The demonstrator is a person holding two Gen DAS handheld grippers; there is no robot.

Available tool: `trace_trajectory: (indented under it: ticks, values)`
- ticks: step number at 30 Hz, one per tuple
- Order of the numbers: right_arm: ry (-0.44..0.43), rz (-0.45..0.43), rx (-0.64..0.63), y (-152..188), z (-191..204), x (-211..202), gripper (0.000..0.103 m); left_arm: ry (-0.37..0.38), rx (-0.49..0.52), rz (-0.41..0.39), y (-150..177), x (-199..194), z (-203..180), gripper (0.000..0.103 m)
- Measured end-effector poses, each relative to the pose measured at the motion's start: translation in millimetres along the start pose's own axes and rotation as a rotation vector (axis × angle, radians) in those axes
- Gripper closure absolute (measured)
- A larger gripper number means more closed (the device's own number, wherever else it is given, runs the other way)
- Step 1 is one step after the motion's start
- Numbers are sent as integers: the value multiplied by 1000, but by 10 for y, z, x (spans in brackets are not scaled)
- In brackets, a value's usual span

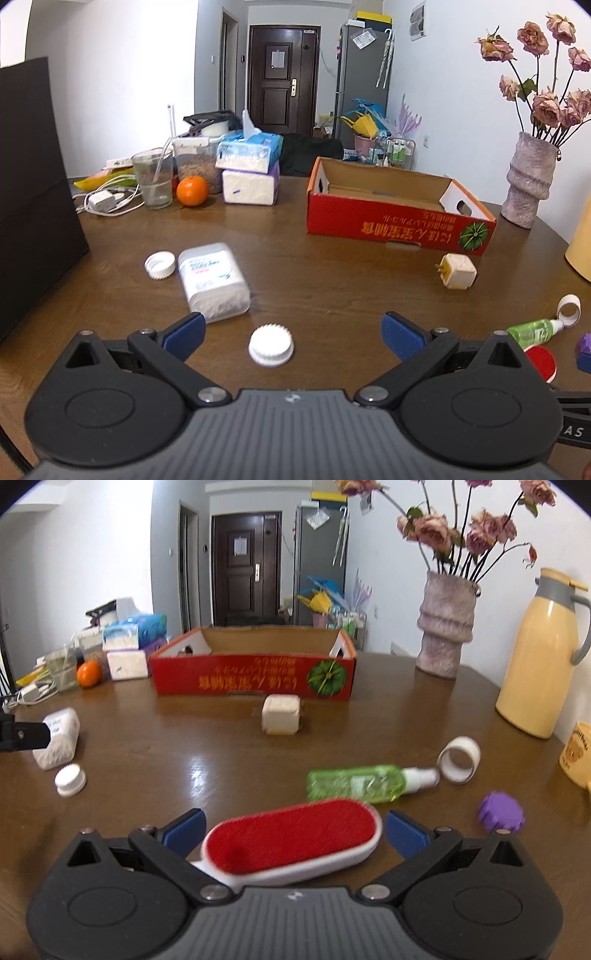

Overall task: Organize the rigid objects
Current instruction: 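Close the right tool on the red lint brush handle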

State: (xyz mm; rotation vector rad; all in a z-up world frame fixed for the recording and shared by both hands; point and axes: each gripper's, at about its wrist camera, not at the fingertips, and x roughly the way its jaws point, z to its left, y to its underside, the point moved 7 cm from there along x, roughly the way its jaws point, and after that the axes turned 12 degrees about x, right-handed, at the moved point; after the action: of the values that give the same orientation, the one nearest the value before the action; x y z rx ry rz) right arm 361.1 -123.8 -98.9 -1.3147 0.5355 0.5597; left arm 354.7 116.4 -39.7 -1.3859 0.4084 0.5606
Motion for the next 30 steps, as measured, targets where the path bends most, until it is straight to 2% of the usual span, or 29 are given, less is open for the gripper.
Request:
trace_trajectory:
  ticks: [10, 19, 21, 26, 29, 30]
  values:
    - [70, 70, 13, 208, 182, 195, 0, -3, -36, 16, 222, -88, 233, 0]
    - [98, 93, 51, 308, 91, 385, 2, -2, -62, 27, 316, -107, 348, 0]
    - [74, 77, 73, 312, 50, 391, 5, -3, -61, 31, 341, -105, 354, 0]
    - [42, 51, 58, 282, 6, 341, 34, -9, -63, 51, 404, -65, 376, 0]
    - [27, 42, 47, 276, -23, 310, 47, -12, -66, 62, 435, -36, 394, 0]
    - [22, 41, 46, 276, -34, 303, 49, -14, -66, 65, 442, -22, 397, 0]
